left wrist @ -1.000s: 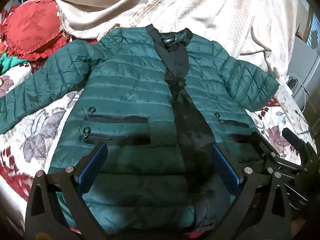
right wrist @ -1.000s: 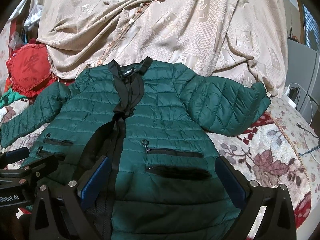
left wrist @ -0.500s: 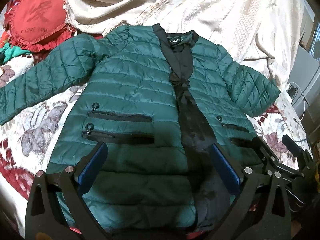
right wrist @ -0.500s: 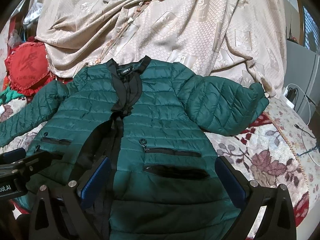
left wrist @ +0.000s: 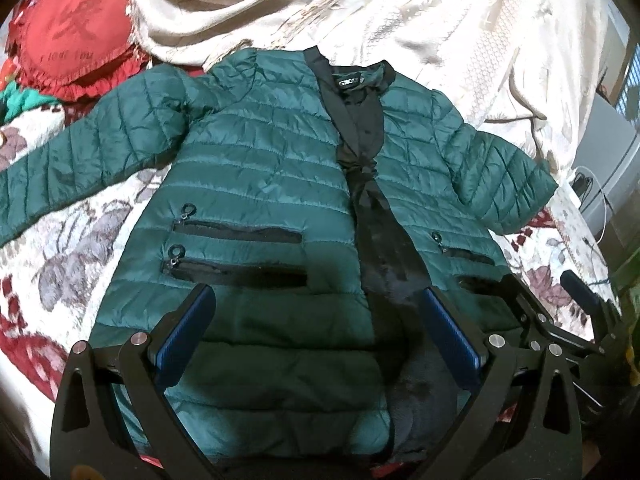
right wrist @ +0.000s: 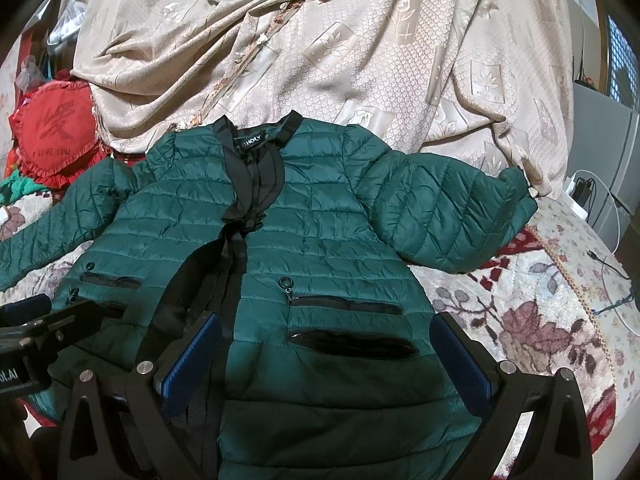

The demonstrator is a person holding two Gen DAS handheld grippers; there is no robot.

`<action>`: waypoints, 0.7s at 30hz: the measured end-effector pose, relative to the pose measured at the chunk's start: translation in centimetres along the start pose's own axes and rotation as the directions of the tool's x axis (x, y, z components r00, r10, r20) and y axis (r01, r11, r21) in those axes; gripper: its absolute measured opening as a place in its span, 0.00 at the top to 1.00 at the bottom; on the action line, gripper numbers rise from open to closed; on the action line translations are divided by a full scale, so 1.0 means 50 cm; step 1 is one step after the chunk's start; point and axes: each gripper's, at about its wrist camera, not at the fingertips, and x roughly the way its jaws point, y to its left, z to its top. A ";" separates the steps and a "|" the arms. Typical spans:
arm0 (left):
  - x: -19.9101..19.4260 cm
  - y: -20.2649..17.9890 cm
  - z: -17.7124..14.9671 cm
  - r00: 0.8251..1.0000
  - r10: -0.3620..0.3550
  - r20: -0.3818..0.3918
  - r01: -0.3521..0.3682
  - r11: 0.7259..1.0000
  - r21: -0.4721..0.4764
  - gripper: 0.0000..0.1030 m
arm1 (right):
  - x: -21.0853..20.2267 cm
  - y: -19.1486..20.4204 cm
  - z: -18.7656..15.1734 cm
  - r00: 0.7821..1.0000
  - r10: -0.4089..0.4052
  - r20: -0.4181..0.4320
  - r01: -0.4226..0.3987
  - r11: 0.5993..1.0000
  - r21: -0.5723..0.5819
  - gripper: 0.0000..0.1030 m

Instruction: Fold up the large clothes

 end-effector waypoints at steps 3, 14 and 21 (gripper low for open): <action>0.002 0.004 0.000 1.000 -0.012 -0.010 0.012 1.000 -0.017 0.01 | 0.000 -0.001 -0.001 1.000 -0.001 -0.001 0.001 1.000 -0.001 0.00; 0.004 0.012 0.004 0.999 -0.029 -0.021 0.028 0.999 -0.033 0.01 | 0.001 0.002 0.000 1.000 -0.004 -0.002 0.004 1.000 -0.005 0.00; 0.006 0.014 0.006 0.999 -0.035 -0.026 0.034 0.999 -0.039 0.01 | 0.001 0.000 -0.001 1.000 -0.004 -0.003 0.004 1.000 -0.007 0.00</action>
